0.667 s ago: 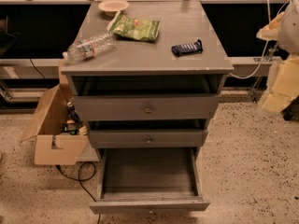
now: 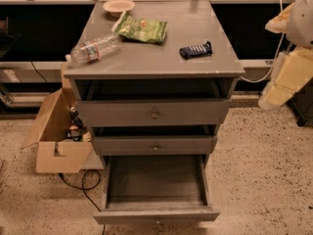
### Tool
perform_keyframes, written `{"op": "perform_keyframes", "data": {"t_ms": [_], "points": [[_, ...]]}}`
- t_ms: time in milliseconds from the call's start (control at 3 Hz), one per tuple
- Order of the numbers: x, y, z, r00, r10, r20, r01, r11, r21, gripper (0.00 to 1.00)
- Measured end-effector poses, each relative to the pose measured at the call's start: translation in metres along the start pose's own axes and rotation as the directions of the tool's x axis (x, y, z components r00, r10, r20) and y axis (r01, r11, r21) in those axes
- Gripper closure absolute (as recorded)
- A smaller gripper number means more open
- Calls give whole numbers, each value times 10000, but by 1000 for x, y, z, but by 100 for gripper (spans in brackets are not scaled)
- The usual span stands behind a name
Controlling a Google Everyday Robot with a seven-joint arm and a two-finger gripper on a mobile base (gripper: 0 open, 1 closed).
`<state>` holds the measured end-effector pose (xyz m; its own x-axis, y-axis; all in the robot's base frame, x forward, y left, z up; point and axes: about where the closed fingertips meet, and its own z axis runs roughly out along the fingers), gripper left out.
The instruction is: Place green jalapeno chip bag into bottom drawer
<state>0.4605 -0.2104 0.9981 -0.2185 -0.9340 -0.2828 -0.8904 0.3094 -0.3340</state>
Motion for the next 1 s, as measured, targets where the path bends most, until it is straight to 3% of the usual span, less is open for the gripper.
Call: {"op": "perform_keyframes", "data": {"t_ms": [333, 667, 1000], "points": [[-10, -40, 3, 9897, 706, 1245, -794, 9945, 678, 0], [-22, -72, 12, 9599, 1301, 2485, -1565, 9836, 895, 0], [-42, -105, 41, 9299, 1635, 3294, -1945, 9789, 632, 0]]}}
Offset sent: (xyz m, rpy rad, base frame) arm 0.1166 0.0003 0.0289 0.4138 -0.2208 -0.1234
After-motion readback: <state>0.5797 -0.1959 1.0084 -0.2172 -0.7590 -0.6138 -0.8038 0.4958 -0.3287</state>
